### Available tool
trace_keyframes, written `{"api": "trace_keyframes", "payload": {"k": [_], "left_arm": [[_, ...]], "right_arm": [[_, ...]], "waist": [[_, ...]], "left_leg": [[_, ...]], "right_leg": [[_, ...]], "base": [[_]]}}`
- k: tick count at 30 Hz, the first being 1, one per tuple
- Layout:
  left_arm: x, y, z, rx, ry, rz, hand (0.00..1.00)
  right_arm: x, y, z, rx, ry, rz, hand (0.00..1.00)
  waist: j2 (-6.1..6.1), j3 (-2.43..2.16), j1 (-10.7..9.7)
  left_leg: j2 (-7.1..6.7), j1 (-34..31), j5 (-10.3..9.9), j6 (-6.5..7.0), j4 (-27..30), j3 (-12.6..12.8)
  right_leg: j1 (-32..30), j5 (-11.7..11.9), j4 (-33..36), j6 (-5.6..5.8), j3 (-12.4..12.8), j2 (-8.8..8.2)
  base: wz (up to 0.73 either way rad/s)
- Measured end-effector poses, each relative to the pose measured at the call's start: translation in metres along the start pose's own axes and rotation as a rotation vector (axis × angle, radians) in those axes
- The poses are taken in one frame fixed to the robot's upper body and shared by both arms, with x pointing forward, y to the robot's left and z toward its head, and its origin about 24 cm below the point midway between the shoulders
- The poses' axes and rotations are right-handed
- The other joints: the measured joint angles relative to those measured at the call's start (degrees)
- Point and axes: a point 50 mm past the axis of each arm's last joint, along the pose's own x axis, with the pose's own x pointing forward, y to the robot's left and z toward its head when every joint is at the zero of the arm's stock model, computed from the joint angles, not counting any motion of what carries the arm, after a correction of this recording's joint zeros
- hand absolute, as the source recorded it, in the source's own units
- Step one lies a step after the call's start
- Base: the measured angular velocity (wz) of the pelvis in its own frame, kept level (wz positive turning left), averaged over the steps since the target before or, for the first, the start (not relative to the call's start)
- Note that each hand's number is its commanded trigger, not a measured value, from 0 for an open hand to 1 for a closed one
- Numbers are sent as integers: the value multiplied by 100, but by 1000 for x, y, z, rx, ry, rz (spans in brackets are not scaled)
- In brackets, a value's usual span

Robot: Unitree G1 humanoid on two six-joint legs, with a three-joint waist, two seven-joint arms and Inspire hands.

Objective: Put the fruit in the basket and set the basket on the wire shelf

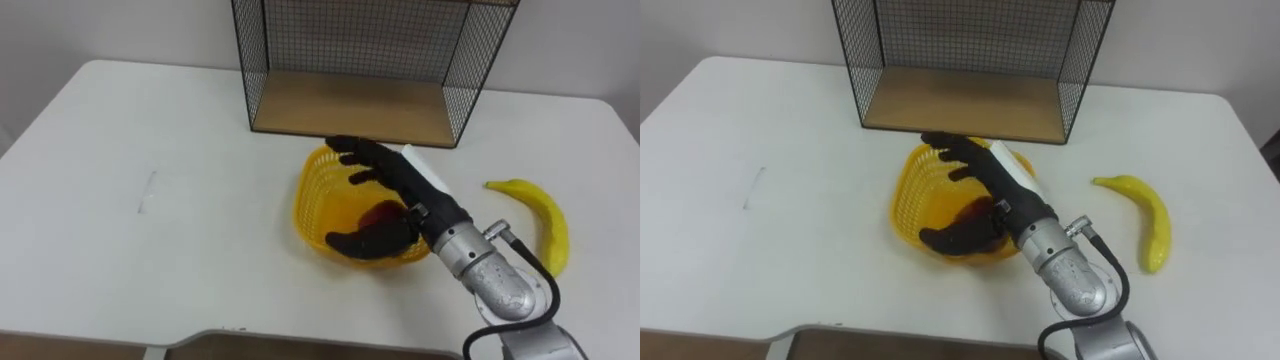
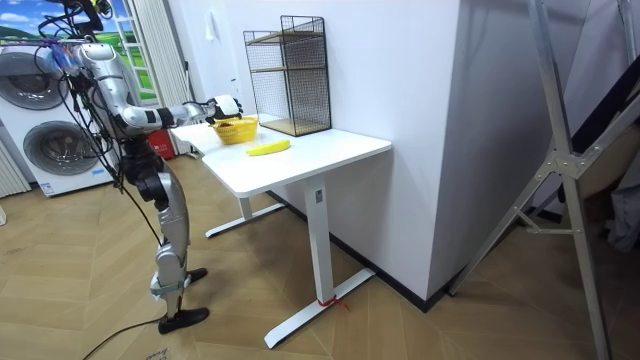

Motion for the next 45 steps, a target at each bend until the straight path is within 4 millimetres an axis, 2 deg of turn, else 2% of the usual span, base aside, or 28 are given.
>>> {"api": "trace_keyframes", "payload": {"k": [2, 10, 25, 28, 34, 39, 45], "left_arm": [[0, 0, 0, 2, 1, -1, 0], [0, 2, 3, -2, -14, 9, 0], [0, 3, 3, -6, -14, 14, 0], [0, 3, 4, -6, -16, 15, 0], [1, 5, 7, -6, -24, 27, 0], [0, 6, 3, -4, -15, 27, 0], [-1, 2, -3, -5, -1, 18, 0]], "right_arm": [[-1, 1, -2, 1, 15, 5, 0], [-4, 2, -6, -6, 40, 11, 0], [-6, -5, -9, -21, 63, -9, 0], [-7, -7, -15, 15, 83, -23, 0], [-9, -21, -17, 67, 79, -119, 0], [-11, -38, -15, 174, 45, -245, 0], [-17, -59, -16, 237, 29, -383, 0]], "waist": [[8, 8, -27], [9, -7, -104], [9, -11, -163], [-5, -12, -164], [-38, -17, -159], [-48, -16, -154], [12, 3, -214]], "left_leg": [[-1, -19, 0, 0, 29, -33], [-4, -205, -9, 9, 186, -185], [-8, -180, -23, 30, 276, -145], [-9, -179, -23, 30, 269, -147], [-9, -181, -23, 30, 231, -133], [-8, -90, -23, 30, 161, -50], [-6, -84, -24, 29, 145, -47]], "right_leg": [[-12, 0, 1, 0, -38, 0], [-28, 9, 17, -13, -183, 6], [-22, 18, 2, 0, -111, 3], [-26, 18, -2, 0, -114, 3], [-47, 18, -27, 0, -106, 4], [-10, 23, -60, 8, -27, 0], [-18, 26, -30, 10, -35, 1]], "base": [[9], [10], [-1], [0], [-1], [-8], [0]]}}
